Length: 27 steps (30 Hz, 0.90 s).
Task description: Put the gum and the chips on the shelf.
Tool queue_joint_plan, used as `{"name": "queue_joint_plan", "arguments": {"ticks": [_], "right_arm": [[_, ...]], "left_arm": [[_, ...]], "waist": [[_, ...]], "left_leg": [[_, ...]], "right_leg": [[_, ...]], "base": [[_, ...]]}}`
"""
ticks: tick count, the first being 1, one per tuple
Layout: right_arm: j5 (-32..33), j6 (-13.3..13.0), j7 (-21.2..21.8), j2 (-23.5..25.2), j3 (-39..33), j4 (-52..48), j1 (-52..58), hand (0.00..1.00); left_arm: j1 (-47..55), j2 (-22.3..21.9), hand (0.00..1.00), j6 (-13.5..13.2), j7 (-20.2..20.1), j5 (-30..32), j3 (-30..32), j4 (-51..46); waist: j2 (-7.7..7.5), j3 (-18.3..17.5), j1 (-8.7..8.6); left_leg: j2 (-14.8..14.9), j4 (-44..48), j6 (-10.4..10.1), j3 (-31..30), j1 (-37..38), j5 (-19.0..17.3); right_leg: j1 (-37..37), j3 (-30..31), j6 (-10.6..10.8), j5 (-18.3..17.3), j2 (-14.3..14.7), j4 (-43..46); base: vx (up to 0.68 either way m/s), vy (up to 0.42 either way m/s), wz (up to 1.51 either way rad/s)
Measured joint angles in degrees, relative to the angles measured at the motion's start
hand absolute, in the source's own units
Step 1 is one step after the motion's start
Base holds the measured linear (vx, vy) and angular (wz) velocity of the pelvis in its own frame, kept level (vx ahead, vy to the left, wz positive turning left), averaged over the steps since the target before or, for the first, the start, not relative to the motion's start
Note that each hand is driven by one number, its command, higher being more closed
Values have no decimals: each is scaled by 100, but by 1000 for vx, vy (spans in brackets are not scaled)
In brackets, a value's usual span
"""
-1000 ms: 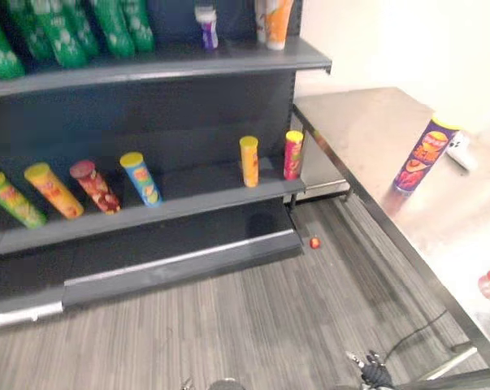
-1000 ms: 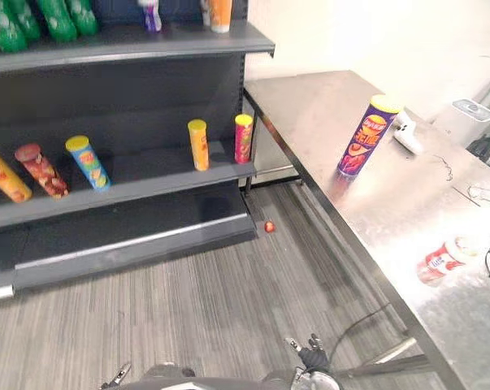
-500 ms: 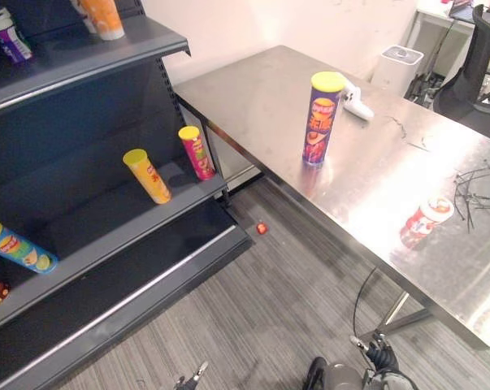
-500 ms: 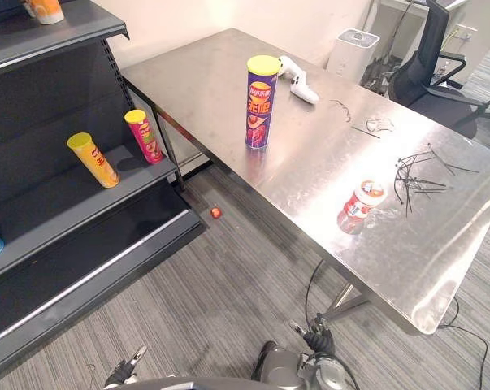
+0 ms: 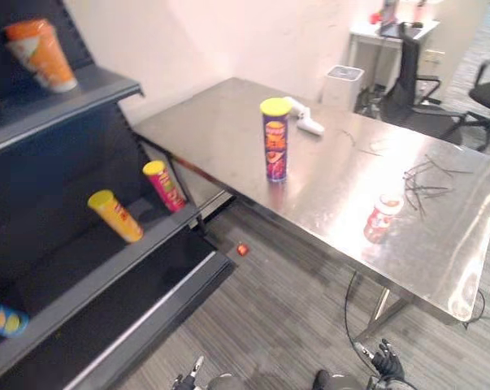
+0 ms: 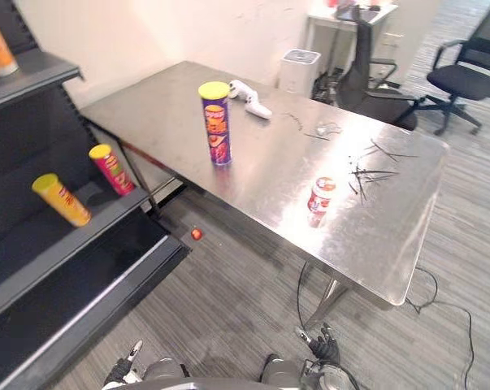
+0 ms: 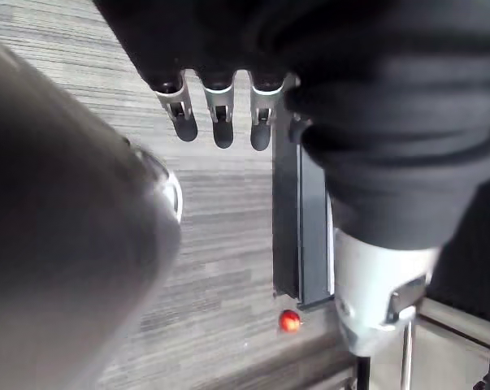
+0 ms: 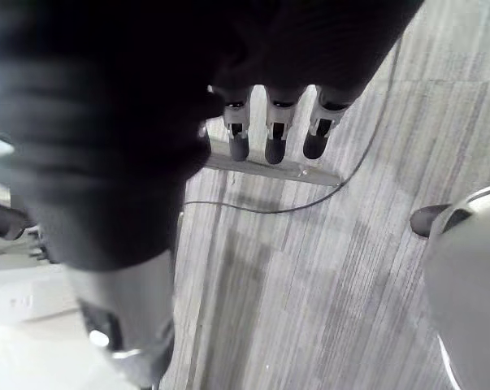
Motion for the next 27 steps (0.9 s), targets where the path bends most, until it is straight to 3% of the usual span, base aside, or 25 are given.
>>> {"name": "queue_joint_plan", "arguments": {"ticks": [2,3,4,5,6,7,9,11,16,19,23,27], "right_arm": [[60,56,-7,-78,7,6,8,0],[112,85,-10,-197,2,17,10,0],[169,159,-17,-195,-71,23,-10,0],[160,156,-15,-182,-93,6,7,0],[136,161,-12,-144,-107,28,150,0],[125,170,-22,-58,-142,142,252,0],[87,141,-129,-8,-251,158,305,0],[92,130,-190,21,-416,170,374,0],[199,4,-411,39,-678,240,426,0],[215,-41,-585,65,-741,241,434,0],[221,-99,-789,236,-1060,327,392,0],[385,-145,-1077,272,-1171,338,393,0]], "left_arm": [[45,-34,0,4,3,4,3,35],[75,-146,0,4,8,-11,26,63],[110,-163,0,2,7,-17,91,101],[130,-149,0,-24,9,-16,95,84],[132,-54,0,-66,10,-11,94,68],[110,0,0,-67,21,9,83,48],[128,-1,0,-59,28,18,85,58],[58,-41,0,27,18,69,72,106],[11,-85,0,134,-42,450,29,295],[11,-85,0,182,-142,622,29,323],[20,54,0,181,-215,690,-64,322],[23,88,0,189,-214,732,-79,278]], "waist": [[100,-15,66],[337,-66,99],[398,-49,105],[342,-55,89],[129,-69,81],[19,-107,116],[-43,-223,78],[2,-312,61],[150,-552,71],[174,-672,84],[71,-679,109],[12,-675,127]], "left_leg": [[-200,-1188,-48,-712,202,-29],[-110,-1479,-188,-876,271,88],[-126,-1404,-100,-797,300,237],[-169,-1402,-115,-747,371,230],[-400,-1408,-123,-739,521,224],[-556,-1415,-110,-638,620,190],[-706,-1544,-81,-470,686,151],[-867,-1540,16,-297,799,162],[-898,-1641,19,14,1155,164],[-822,-1641,20,256,1274,164],[-814,-1474,20,331,1320,164],[-819,-1465,21,323,1325,161]], "right_leg": [[-78,507,247,157,71,-200],[-16,637,441,288,210,-413],[-44,683,503,347,177,-197],[-56,706,503,347,106,-20],[178,800,494,354,-7,-40],[356,835,724,388,-148,-293],[313,948,802,440,-273,-383],[231,967,882,534,-382,-432],[289,995,681,942,-367,-629],[243,402,559,1284,-292,-697],[218,62,463,1548,-256,-717],[218,-108,475,1562,-269,-717]], "base": [[89,273,-154],[128,272,-144],[134,225,-113],[248,323,-77],[265,283,-47],[223,221,-40],[222,182,-39],[287,202,-52],[191,93,-61],[85,15,-66],[33,6,-43],[12,0,-4]]}}
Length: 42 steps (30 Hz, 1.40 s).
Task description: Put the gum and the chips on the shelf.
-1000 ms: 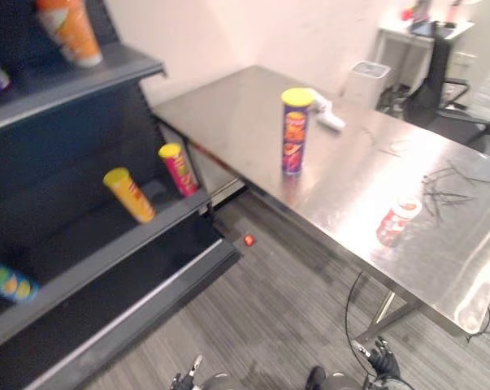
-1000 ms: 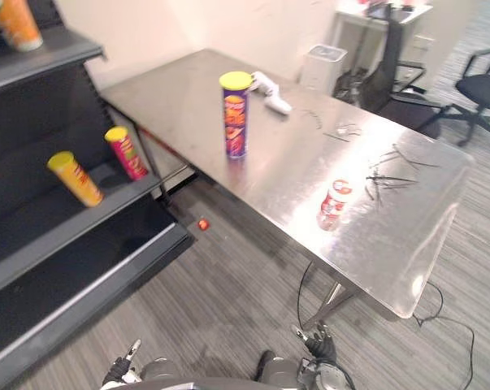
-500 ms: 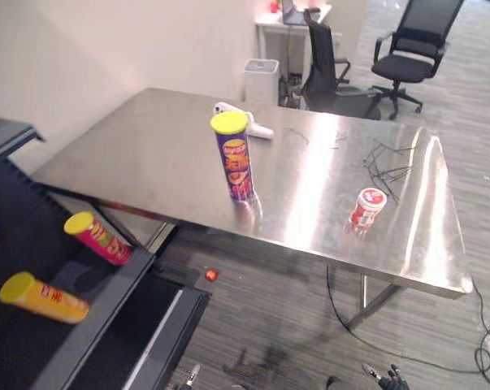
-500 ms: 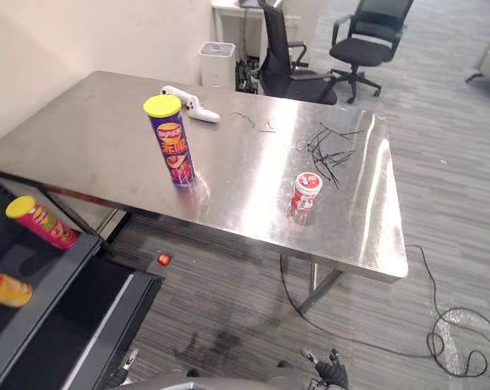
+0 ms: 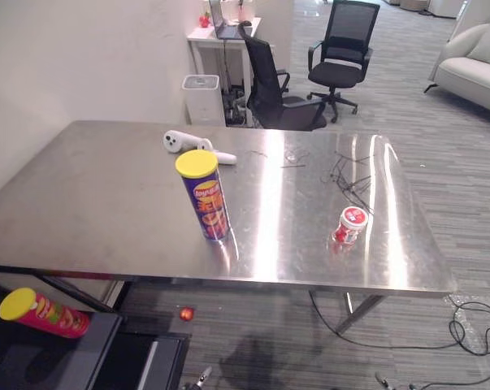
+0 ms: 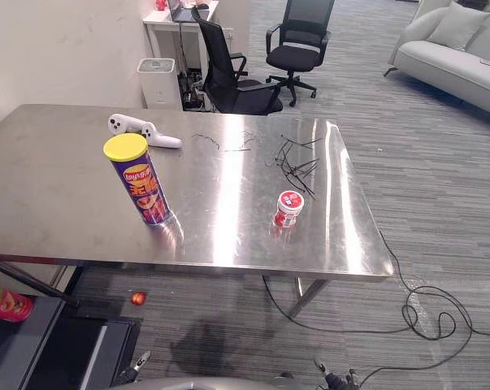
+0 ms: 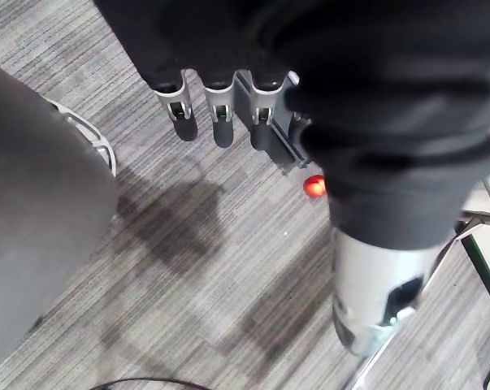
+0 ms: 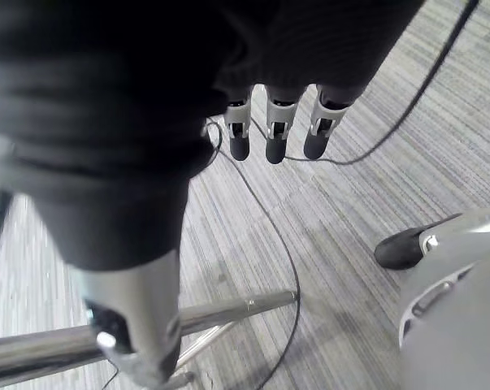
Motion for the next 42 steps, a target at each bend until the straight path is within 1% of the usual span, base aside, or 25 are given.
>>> {"name": "queue_joint_plan", "arguments": {"ticks": [2,4,5,7,9,10,11,13,14,15,17,22,26,27,28,30,33,35,36,37,38,39,40,41,42], "right_arm": [[65,-112,-219,0,-148,-29,-43,0],[89,-196,-561,-5,-294,-381,-105,0],[88,-215,-647,-6,-339,-532,-114,0],[86,-277,-980,-32,-607,-1277,-182,0],[80,-333,-1167,-79,-794,-1781,-262,0],[59,-343,-1322,-134,-921,-2356,-284,0],[27,-339,-1384,-190,-929,-2711,-284,0],[-55,-330,-1471,-249,-925,-3509,-276,0],[-229,-279,-1541,-249,-871,-4191,-277,0],[-266,-263,-1546,-250,-862,-4309,-277,0],[-561,-212,-1558,-254,-845,-5108,-306,0],[-968,-94,-1556,-260,-840,-5761,-251,0],[-1287,-67,-1514,-262,-804,-6150,-124,0],[-1315,-59,-1477,-271,-727,-6286,-83,0],[-1314,-52,-1332,-289,-601,-6421,-27,0],[-1313,51,-1071,-324,-394,-6602,39,0],[-1309,202,-516,-428,-34,-6641,78,0],[-1307,303,-155,-486,106,-6640,83,0],[-1308,360,114,-522,170,-6639,98,0],[-1302,400,295,-586,246,-6638,134,0],[-1294,431,532,-644,337,-6623,131,0],[-1290,432,616,-667,391,-6572,103,0],[-1249,454,754,-794,413,-6470,-5,0],[-1240,532,1007,-975,565,-6358,-149,0],[-1239,546,1121,-971,674,-6347,-178,0]], "left_arm": [[1,-6,0,16,-2,15,30,-21],[1,-30,0,90,1,166,119,-132],[12,-35,0,100,2,189,122,-177],[26,-54,0,114,9,202,122,-296],[58,-55,0,117,11,215,117,-363],[116,-75,0,117,15,215,107,-468],[138,-84,0,118,18,214,91,-505],[175,-101,0,119,26,208,17,-567],[239,-105,0,125,27,205,-96,-713],[248,-105,0,128,27,205,-120,-736],[301,-118,0,135,32,206,-214,-903],[335,-175,0,120,44,217,-341,-1001],[416,-205,0,104,53,218,-348,-1135],[430,-212,0,87,57,218,-348,-1141],[434,-214,0,83,58,218,-349,-1143],[451,-208,0,81,58,224,-355,-1141],[493,-131,0,67,58,289,-439,-1130],[492,-65,0,61,56,411,-524,-1126],[491,-20,0,54,44,414,-565,-1125],[492,15,0,54,34,426,-581,-1121],[492,64,0,30,13,420,-538,-1122],[483,119,0,-15,7,452,-541,-1123],[501,175,0,-16,8,467,-650,-1106],[589,191,0,-14,23,460,-736,-1070],[596,278,0,-6,33,472,-750,-1054]], "waist": [[4,3,23],[-5,14,126],[-10,17,127],[-44,43,128],[-59,53,128],[-61,57,130],[-58,60,135],[-48,71,132],[-46,86,133],[-44,90,133],[-17,118,138],[70,181,125],[81,180,108],[90,174,98],[93,172,90],[108,161,60],[120,126,-40],[117,111,-59],[99,88,-60],[60,58,-61],[-188,127,-40],[-255,90,-34],[-149,-12,-108],[-75,-29,-99],[-104,-48,-86]], "left_leg": [[15,-1,-1,4,16,-1],[47,-2,-4,20,55,-2],[55,-2,-5,21,57,-3],[81,-3,-7,39,66,-4],[96,-2,-7,73,72,-5],[104,-2,-7,156,74,-5],[104,-2,-7,153,75,-5],[104,-2,-7,158,67,-5],[104,-1,-7,182,60,-5],[105,-1,-7,188,57,-4],[116,0,-8,292,15,-4],[110,4,-9,296,11,-3],[94,84,-9,296,-51,-3],[95,105,-8,295,-53,-2],[95,164,-8,294,-60,-2],[86,229,-8,283,-62,-1],[56,398,-7,265,-163,0],[22,396,-7,249,-165,1],[-1,462,-7,189,-187,0],[-33,661,-7,98,-287,1],[-61,1223,12,-42,-686,-149],[-139,1174,58,-107,-787,-411],[-132,-173,98,-252,-681,-32],[-55,-449,107,-342,-627,138],[-91,-415,109,-343,-643,140]], "right_leg": [[4,-48,3,2,10,0],[5,-86,6,4,46,0],[6,-96,6,5,51,0],[0,-139,12,9,55,0],[-3,-184,14,10,48,0],[-9,-261,15,10,47,-1],[-10,-276,15,10,46,-4],[-9,-298,15,10,47,-27],[-13,-298,15,10,55,-70],[-18,-298,15,10,57,-73],[-100,-295,16,9,71,-76],[-106,-294,18,5,81,-125],[-128,-290,18,5,70,-172],[-132,-282,18,5,73,-172],[-127,-268,18,5,69,-172],[-110,-248,18,5,58,-173],[-100,-246,17,5,29,-184],[-99,-248,17,5,12,-215],[-97,-253,17,5,-14,-238],[-102,-252,16,6,-74,-243],[-83,-240,14,8,-322,-237],[-93,-161,16,7,-430,-252],[-103,-205,21,10,-371,-242],[-102,-257,83,-35,-339,-223],[-107,-274,83,-34,-382,-213]], "base": [[19,-19,-4],[32,-48,-15],[21,-40,-6],[27,-33,1],[0,0,0],[13,-33,-4],[8,-31,-4],[12,-40,-4],[9,-40,-7],[3,-46,-12],[-1,-43,-14],[8,-47,-6],[17,-49,-6],[25,-50,-9],[32,-62,-14],[27,-54,-10],[23,-58,-3],[42,-63,-4],[53,-42,2],[92,-16,11],[71,-3,17],[28,-9,30],[14,33,18],[16,67,11],[34,99,-5]]}}
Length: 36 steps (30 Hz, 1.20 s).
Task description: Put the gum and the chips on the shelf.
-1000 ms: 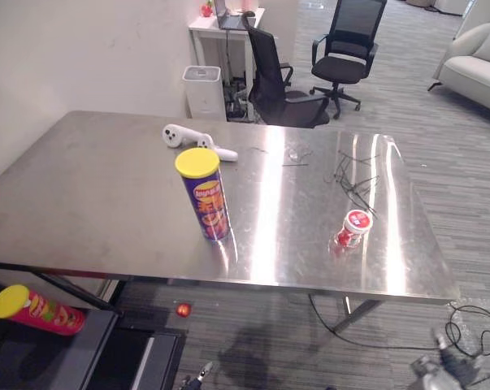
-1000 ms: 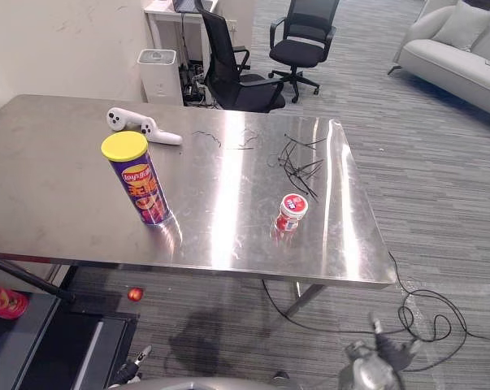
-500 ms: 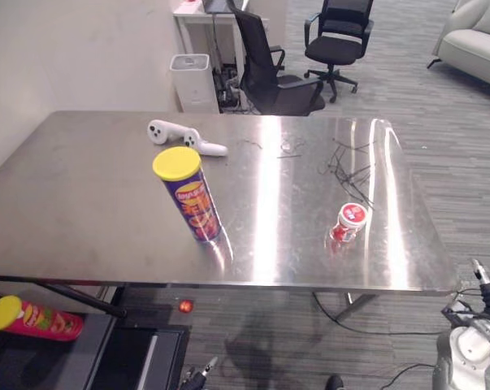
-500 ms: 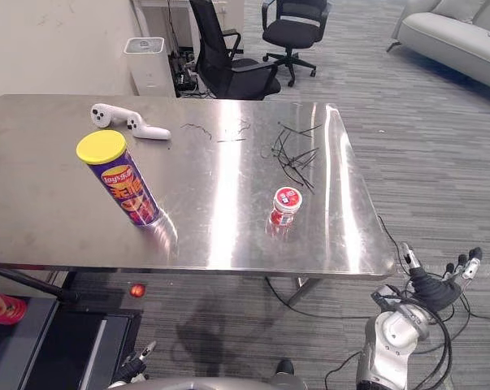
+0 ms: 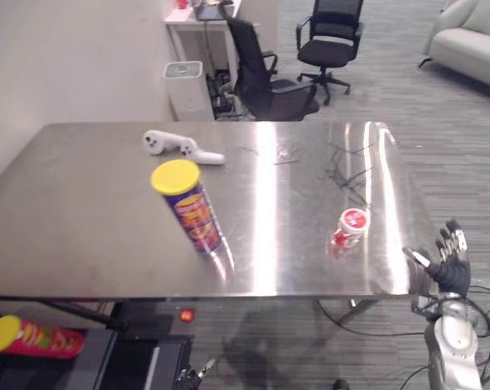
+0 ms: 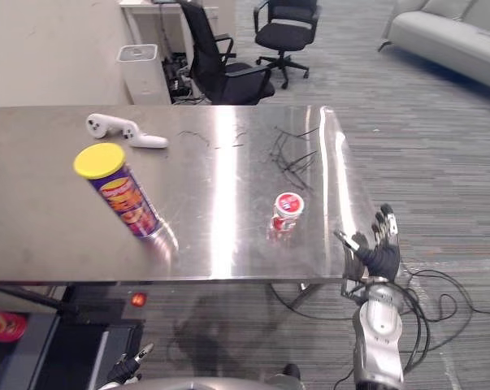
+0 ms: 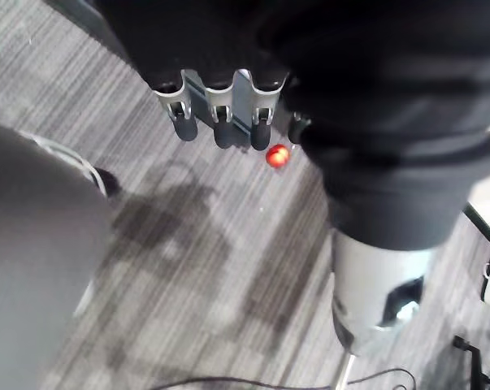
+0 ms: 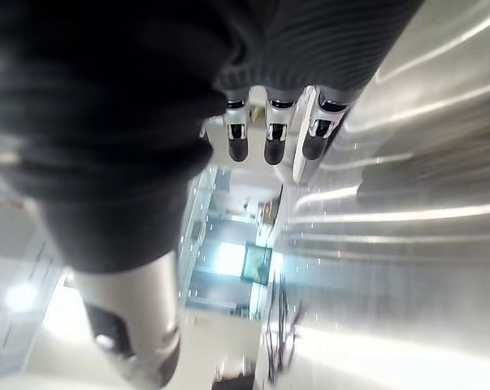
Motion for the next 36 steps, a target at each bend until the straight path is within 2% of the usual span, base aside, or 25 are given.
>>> {"name": "queue_joint_plan", "arguments": {"ticks": [2,3,5,8,10,14,15,19,23,26,36], "right_arm": [[-1,13,307,11,317,2,38,0],[-1,15,372,11,380,2,38,0],[44,14,512,-15,422,-2,10,0],[200,14,588,-164,456,-4,8,0],[206,15,664,-335,523,-17,2,0],[211,59,736,-463,622,-48,-8,0],[215,69,733,-472,686,-114,-7,0],[218,73,705,-503,734,-266,29,0],[219,73,646,-503,735,-302,27,0],[219,73,569,-503,744,-301,21,0],[219,71,491,-503,744,-296,-104,0]], "left_arm": [[47,252,0,-2,-4,115,-44,87],[75,304,0,2,-4,122,-45,138],[144,383,0,5,-8,156,-65,215],[128,378,0,-3,-25,165,-122,215],[123,345,0,-2,-25,171,-189,224],[128,311,0,-5,-28,172,-224,350],[127,311,0,-5,-27,171,-220,380],[162,280,0,-4,-26,172,-266,431],[186,287,0,-5,-23,171,-275,431],[190,311,0,-6,-21,171,-276,430],[180,387,0,-5,-21,172,-339,427]], "waist": [[-204,2,47],[-213,-3,48],[-322,-72,47],[-300,-58,37],[-215,-17,36],[-153,7,38],[-169,8,37],[-135,-41,-7],[-141,-47,-70],[-139,-69,-66],[-205,-99,-83]], "left_leg": [[-36,92,0,-11,-22,0],[-37,109,0,-14,-33,-1],[-15,188,2,-43,-70,-2],[17,196,3,-145,-140,-2],[82,197,3,-173,-216,-2],[98,119,-2,-235,-233,-4],[77,48,-55,-258,-247,55],[134,-265,-133,-339,-216,336],[169,-450,-197,-457,-216,488],[188,-468,-166,-458,-216,523],[141,-522,-159,-463,-213,529]], "right_leg": [[-28,10,2,3,-50,76],[-30,11,3,3,-50,76],[-15,7,4,2,-38,68],[-49,-14,5,1,29,57],[-96,-32,28,-16,98,34],[-155,-100,216,-266,109,30],[-197,-118,216,-423,100,25],[-273,-192,139,-521,212,44],[-277,-281,129,-523,257,47],[-277,-278,138,-464,267,39],[-263,-276,133,-402,271,-45]], "base": [[-12,48,2],[0,0,0],[-12,-19,2],[-50,-48,7],[-98,-66,1],[-140,-118,-7],[-147,-138,-4],[-133,-110,6],[-78,-60,13],[-10,-7,3],[41,6,0]]}}
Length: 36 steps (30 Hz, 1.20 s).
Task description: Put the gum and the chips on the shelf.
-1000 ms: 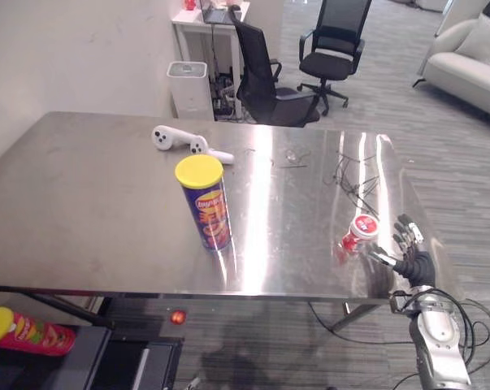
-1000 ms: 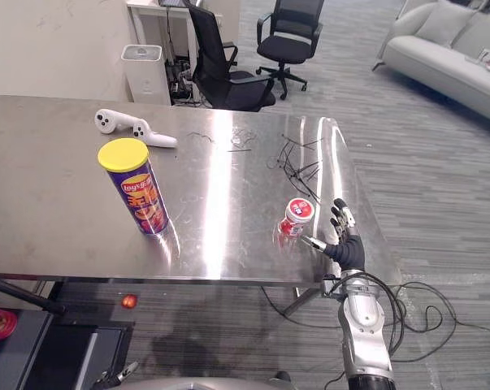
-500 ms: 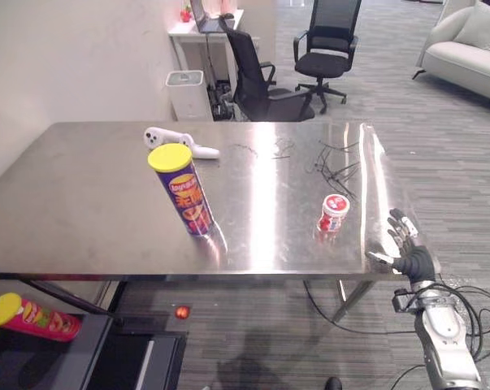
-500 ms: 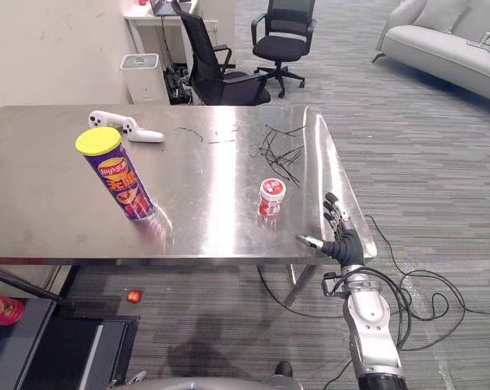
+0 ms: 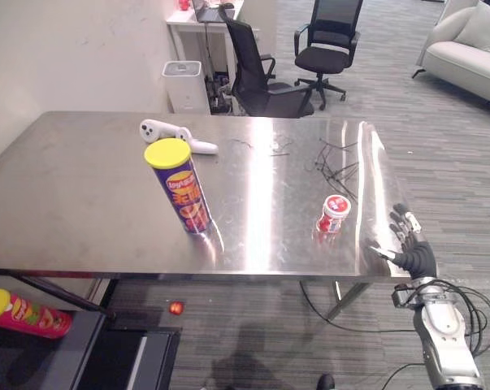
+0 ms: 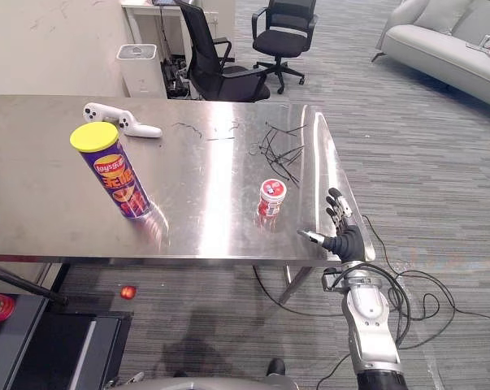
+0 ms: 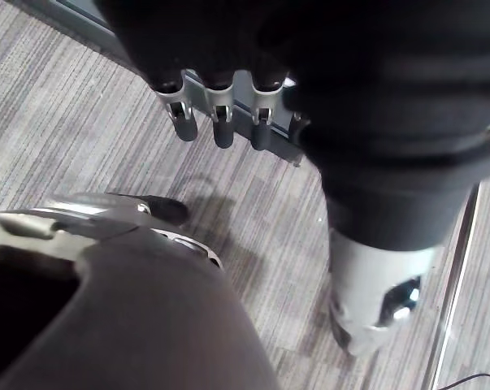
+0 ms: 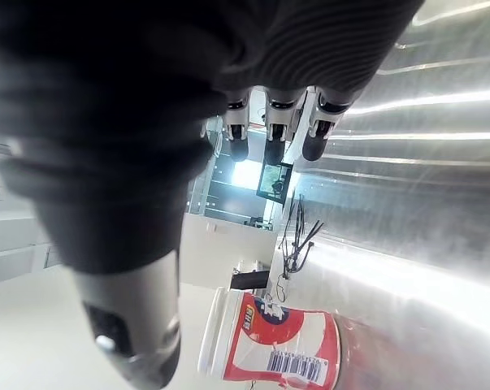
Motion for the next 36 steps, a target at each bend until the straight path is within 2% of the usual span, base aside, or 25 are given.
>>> {"name": "queue_joint_plan", "arguments": {"ticks": [9,18,26,36], "right_arm": [[-5,-5,-7,-7,0,121,-119,0],[-8,-14,-16,-250,2,434,-400,0],[-22,-15,-131,-251,2,841,-683,0],[-61,-34,-227,-270,8,1121,-1264,0]], "left_arm": [[-1,5,0,0,0,0,-63,-1],[-10,-2,0,-1,4,-1,-155,-6],[-9,-13,0,-1,3,-1,-158,-11],[-16,-38,0,-1,2,-29,-163,-61]], "waist": [[15,9,16],[92,28,23],[112,47,130],[161,178,155]], "left_leg": [[-1,18,-3,-35,0,-3],[-23,17,8,-185,-63,6],[-34,17,12,-319,-117,9],[-76,-10,38,-493,-282,106]], "right_leg": [[22,-19,-1,-1,-6,4],[43,-148,1,-3,-21,-3],[76,-261,1,-4,-23,-7],[2,-403,-2,-6,-55,-8]], "base": [[-22,-3,1],[0,-3,7],[14,-1,9],[-16,-5,8]]}}
